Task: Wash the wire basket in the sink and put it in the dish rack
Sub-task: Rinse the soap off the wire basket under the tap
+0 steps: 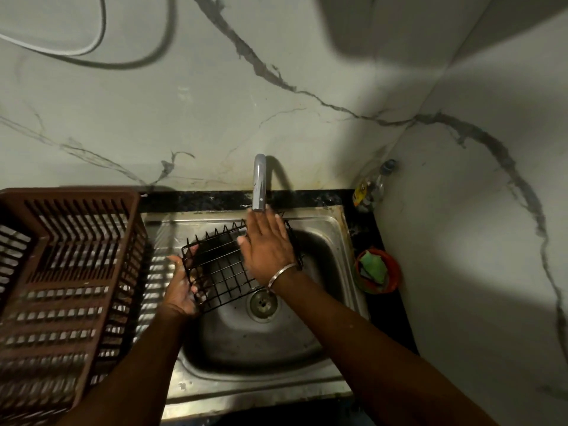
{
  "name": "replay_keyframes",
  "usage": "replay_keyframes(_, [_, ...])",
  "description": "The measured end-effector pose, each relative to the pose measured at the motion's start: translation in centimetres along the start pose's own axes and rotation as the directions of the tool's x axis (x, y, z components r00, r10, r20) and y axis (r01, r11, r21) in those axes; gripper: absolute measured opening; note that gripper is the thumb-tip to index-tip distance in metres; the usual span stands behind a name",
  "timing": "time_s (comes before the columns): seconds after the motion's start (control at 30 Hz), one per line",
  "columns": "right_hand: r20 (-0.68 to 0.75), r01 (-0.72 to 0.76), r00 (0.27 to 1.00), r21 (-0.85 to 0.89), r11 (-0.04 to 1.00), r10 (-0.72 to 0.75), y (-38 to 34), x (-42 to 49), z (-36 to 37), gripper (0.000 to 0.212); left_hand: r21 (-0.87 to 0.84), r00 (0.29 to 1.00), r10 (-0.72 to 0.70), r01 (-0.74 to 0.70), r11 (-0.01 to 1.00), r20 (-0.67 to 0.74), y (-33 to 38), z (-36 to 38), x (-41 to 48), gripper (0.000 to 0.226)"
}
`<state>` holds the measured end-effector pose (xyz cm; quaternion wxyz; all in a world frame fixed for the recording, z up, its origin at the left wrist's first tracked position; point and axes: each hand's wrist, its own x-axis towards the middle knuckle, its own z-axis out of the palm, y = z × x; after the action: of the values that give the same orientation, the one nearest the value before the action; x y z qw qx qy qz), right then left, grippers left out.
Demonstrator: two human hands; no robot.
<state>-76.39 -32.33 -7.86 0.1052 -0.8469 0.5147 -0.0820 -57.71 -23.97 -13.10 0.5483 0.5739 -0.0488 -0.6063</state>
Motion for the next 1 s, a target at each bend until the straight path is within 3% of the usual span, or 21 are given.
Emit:
replay_keyframes(0.07, [0.002,-0.092,0.996,0.018,0.996,0.092,-0.1,0.6,0.0,0.073,-0.020,0.999,-0.031,0.032,0.999,0.043,0.4,1.0,-0.3,0.069])
replay_keyframes(0.17, [0.025,0.104,0.994,0.016,0.994,-0.104,-0.4,0.8,0.5,0.069,0.035,0.988,-0.061,0.057,0.998,0.139,1.1,2.3,0.9,0.077])
replay_keyframes(0.2, [0.013,0.066,0.998,0.036,0.997,-0.067,-0.2,1.1,0.4,0.067,0.075,0.992,-0.052,0.043,0.996,0.115,1.5,2.3,1.6,0.078])
replay_keyframes(0.27, [-0.011,-0.153,0.988,0.092,0.984,0.154,0.2,1.7,0.2,0.070,0.127,0.997,-0.055,0.048,0.991,0.050,1.9,1.8,3.2,0.083])
replay_keyframes(0.33, [0.007,-0.165,0.986,0.114,0.980,0.166,-0.3,1.7,0.1,0.072,0.194,0.992,-0.103,0.088,0.977,0.069,2.3,2.3,3.6,0.087])
replay_keyframes(0.4, [0.000,-0.032,0.999,0.130,0.991,0.032,-0.5,1.6,0.1,0.069,0.244,0.989,-0.114,0.089,0.966,0.090,2.6,4.3,3.0,0.075])
replay_keyframes(0.53, [0.003,-0.239,0.970,0.173,0.955,0.242,0.0,1.8,0.0,0.067,0.334,0.996,-0.081,0.066,0.940,0.032,2.9,6.2,3.1,0.070])
replay_keyframes(0.63, [-0.010,-0.115,0.993,0.178,0.977,0.119,-0.4,1.7,0.1,0.066,0.355,0.992,-0.110,0.083,0.931,0.056,3.1,6.8,3.4,0.083])
replay_keyframes(0.77, [0.042,-0.286,0.958,0.228,0.931,0.285,-0.3,2.2,0.2,0.071,0.372,0.987,-0.151,0.117,0.921,0.063,4.0,7.8,3.4,0.072])
replay_keyframes(0.87, [0.010,-0.151,0.988,0.252,0.956,0.153,0.0,2.1,0.5,0.069,0.388,0.981,-0.178,0.134,0.912,0.080,4.4,8.4,3.8,0.079])
replay_keyframes(1.0, [0.061,-0.275,0.961,0.356,0.893,0.271,-0.6,2.3,0.2,0.078,0.375,0.978,-0.180,0.129,0.918,0.105,4.8,10.1,3.6,0.055])
